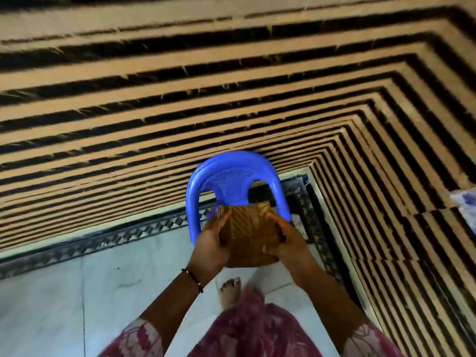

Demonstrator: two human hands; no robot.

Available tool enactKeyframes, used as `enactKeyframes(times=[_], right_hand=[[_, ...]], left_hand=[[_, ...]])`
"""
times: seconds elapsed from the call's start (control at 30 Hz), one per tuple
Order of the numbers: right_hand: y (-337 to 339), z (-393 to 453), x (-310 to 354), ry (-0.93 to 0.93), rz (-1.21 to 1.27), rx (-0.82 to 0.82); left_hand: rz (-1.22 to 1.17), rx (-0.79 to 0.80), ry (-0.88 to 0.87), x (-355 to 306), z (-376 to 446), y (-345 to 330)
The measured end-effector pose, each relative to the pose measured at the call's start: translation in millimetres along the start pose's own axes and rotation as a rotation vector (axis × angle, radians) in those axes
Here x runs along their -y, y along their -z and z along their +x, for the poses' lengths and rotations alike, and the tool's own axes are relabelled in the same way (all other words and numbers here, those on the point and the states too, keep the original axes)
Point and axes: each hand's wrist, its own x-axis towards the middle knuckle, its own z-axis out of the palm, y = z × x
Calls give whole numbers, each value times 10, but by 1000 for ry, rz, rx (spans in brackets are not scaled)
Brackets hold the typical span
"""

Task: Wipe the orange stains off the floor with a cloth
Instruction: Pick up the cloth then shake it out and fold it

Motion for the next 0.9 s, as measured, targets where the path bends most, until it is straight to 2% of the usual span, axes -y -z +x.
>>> enactKeyframes(times=[0.1, 0.27, 0.43, 0.6, 0.77, 0.9], right_hand=[[4, 419, -360, -90, -79, -2], [-78, 1274, -1256, -127, -225, 10], [-109, 1923, -1867, -255, -250, 104], [-78, 2440, -2447, -97, -637, 96], [-47, 2695, -2896, 5, -802, 231], [-53, 2621, -3108, 10, -823, 282]], left_hand=[[62, 53, 100, 311, 258, -264], [219, 112, 261, 1107, 746, -854], [297, 203, 258, 2066, 1144, -1349], [309, 235, 293, 2550, 1430, -1692], [300, 213, 325, 2950, 1396, -1977], [342, 136, 502, 2977, 1357, -1984]])
